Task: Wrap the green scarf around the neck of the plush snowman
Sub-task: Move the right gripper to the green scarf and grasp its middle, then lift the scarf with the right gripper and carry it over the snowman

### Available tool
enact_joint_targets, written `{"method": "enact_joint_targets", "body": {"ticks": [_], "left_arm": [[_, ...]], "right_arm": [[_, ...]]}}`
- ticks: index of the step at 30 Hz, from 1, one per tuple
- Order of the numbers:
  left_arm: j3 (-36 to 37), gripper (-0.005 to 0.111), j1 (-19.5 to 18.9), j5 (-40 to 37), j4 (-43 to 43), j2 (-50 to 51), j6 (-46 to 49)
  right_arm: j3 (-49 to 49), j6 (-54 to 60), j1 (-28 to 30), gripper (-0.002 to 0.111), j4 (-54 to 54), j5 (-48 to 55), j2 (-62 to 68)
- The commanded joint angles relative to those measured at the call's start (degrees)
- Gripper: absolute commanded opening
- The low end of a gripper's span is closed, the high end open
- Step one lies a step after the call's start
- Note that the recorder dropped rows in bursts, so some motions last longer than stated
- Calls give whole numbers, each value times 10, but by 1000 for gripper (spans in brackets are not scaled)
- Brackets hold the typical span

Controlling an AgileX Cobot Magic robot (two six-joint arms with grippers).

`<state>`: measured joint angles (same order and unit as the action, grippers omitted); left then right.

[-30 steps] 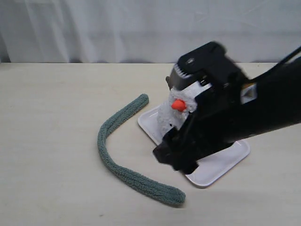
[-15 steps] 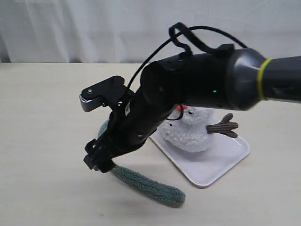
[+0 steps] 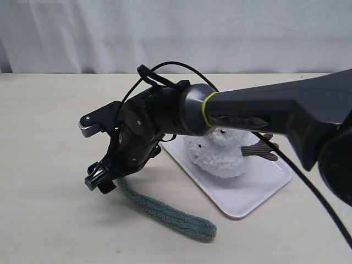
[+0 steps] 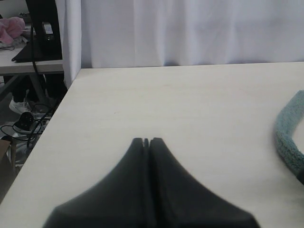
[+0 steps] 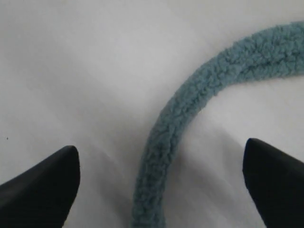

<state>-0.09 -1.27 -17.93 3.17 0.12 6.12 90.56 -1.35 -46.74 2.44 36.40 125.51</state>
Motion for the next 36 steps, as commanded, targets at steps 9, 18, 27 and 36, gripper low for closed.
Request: {"method": "enact_joint_targets", "body": {"ticks": [9, 18, 27, 36], "left_arm": [[1, 0, -1, 4, -1, -1, -4], [1, 0, -1, 4, -1, -1, -4], [1, 0, -1, 4, -1, -1, -4], [1, 0, -1, 4, -1, -1, -4]], "right_arm": [[34, -86, 1, 86, -96, -11, 62], [34, -86, -1, 39, -91, -14, 66], [34, -80, -1, 4, -104, 32, 21], [34, -55, -1, 4, -130, 118, -116]]}}
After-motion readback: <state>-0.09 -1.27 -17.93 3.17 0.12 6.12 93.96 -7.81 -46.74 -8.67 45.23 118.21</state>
